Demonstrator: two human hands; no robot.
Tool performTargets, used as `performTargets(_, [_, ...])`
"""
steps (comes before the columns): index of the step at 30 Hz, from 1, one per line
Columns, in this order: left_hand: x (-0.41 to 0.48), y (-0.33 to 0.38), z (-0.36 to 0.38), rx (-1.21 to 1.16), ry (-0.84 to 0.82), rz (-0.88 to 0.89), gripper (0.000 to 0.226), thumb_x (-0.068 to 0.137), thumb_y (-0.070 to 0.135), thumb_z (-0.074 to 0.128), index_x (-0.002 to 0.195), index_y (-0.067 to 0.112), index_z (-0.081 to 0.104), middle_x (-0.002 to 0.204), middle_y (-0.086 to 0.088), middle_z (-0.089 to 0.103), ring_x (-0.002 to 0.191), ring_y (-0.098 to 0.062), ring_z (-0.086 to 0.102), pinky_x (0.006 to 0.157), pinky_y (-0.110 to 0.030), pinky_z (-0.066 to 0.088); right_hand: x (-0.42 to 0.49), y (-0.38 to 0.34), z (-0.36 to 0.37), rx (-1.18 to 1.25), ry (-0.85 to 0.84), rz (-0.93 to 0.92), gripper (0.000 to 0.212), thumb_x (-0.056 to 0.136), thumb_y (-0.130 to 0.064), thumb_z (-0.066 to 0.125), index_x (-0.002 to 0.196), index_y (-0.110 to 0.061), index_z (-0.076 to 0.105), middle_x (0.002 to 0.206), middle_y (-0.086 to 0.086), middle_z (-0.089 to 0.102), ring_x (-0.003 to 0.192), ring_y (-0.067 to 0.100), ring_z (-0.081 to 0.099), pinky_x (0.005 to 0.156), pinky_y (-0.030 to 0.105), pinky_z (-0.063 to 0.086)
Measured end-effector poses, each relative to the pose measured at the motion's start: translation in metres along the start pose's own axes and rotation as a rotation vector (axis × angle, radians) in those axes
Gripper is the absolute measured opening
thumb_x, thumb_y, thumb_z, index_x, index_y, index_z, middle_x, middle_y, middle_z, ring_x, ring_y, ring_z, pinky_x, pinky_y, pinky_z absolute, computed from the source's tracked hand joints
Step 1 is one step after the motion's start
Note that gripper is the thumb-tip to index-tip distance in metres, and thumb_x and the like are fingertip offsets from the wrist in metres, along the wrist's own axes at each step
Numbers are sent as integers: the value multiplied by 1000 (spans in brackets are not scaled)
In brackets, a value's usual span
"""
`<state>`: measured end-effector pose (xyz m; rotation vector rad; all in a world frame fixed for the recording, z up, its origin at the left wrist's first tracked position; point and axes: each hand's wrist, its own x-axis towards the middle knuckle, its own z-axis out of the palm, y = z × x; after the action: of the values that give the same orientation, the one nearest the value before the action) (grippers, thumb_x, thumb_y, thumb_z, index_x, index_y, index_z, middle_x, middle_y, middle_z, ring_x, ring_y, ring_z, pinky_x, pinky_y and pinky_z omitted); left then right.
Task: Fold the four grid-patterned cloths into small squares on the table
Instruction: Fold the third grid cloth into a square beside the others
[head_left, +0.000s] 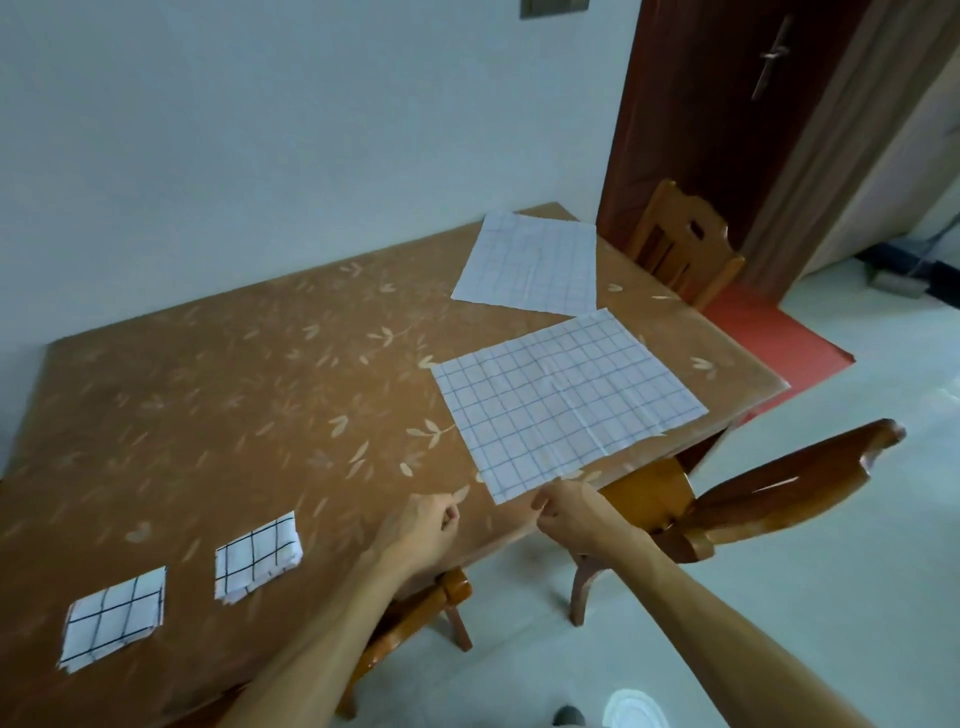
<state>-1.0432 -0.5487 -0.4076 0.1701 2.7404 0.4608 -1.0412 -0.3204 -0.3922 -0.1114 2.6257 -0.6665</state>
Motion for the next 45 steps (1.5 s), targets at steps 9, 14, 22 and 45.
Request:
performTargets(9, [39, 34, 30, 7, -58, -49, 26, 94, 20, 63, 110, 40, 64, 111, 11, 71, 95, -10, 67, 81, -34, 60, 31, 51, -12, 71, -28, 14, 33, 98, -16, 51, 128, -14, 64, 130, 7, 65, 109, 21, 66, 94, 29, 55])
performTargets(14, [74, 29, 43, 45, -33, 42, 51, 94, 3, 62, 137, 29, 55, 140, 5, 57, 120, -15, 60, 94, -28, 52, 61, 53, -6, 70, -74, 31, 34, 100, -20, 41, 126, -13, 63, 127, 8, 64, 113, 25, 62, 105, 39, 48])
performTargets(22, [140, 17, 61, 51, -56, 165, 62, 93, 8, 63, 149, 21, 40, 162, 1, 29, 148, -18, 27, 111, -32, 39, 116, 43, 12, -65, -161, 8, 55, 98, -27, 54, 150, -17, 37, 159, 5, 33, 144, 26, 34, 117, 40, 28])
performTargets(45, [129, -21, 43, -130, 125, 173, 58, 89, 77, 41, 110, 27, 64, 111, 17, 62, 107, -3, 53, 93, -24, 45, 149, 31, 11, -2, 37, -261, 17, 80, -6, 52, 95, -8, 61, 94, 11, 68, 92, 30, 61, 76, 28, 35])
